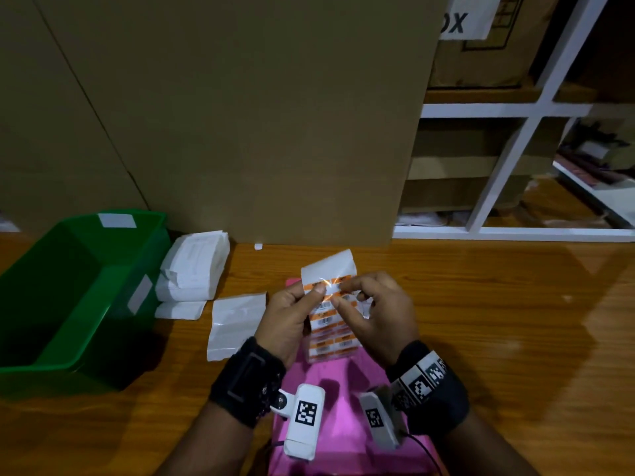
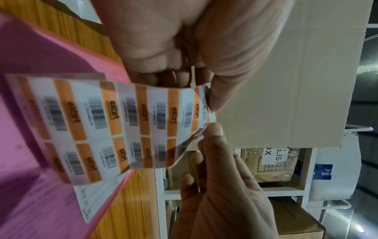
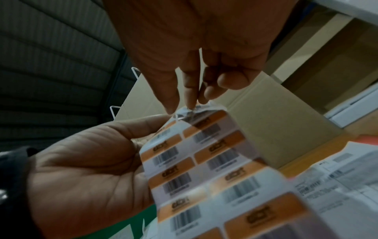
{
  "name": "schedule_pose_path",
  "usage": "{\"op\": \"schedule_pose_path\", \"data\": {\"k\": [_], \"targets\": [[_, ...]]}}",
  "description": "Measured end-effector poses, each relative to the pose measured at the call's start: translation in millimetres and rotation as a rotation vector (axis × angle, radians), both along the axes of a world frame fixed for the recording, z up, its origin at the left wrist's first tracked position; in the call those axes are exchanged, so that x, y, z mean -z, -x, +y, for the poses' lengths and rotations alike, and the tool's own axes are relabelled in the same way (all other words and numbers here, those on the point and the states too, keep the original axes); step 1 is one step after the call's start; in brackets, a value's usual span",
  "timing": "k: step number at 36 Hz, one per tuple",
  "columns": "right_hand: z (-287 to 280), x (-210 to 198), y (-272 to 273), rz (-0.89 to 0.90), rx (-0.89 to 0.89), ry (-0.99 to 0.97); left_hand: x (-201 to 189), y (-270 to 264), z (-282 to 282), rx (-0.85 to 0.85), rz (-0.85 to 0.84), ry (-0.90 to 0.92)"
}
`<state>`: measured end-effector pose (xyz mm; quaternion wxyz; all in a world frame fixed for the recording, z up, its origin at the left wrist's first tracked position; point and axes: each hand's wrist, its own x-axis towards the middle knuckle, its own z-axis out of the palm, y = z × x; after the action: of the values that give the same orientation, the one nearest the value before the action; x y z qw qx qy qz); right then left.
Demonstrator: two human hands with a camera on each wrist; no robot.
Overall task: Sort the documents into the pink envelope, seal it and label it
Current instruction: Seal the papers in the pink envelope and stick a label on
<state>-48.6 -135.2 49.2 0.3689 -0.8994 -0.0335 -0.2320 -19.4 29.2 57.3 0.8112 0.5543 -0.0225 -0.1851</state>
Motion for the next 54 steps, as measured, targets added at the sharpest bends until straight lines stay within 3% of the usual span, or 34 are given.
{"op": "schedule_pose_path", "data": {"k": [13, 39, 54], "targets": [[4, -1, 2, -0.069, 0.033, 0.024, 2, 3, -2, -0.030, -0.025, -0.038], [12, 12, -2, -0.025, 0.047, -0.067, 14, 1, -4, -0.027, 0.002, -0.014], [9, 11, 0, -0.049, 0.107, 0.027, 18, 1, -5, -0.046, -0.081, -0.098]]}}
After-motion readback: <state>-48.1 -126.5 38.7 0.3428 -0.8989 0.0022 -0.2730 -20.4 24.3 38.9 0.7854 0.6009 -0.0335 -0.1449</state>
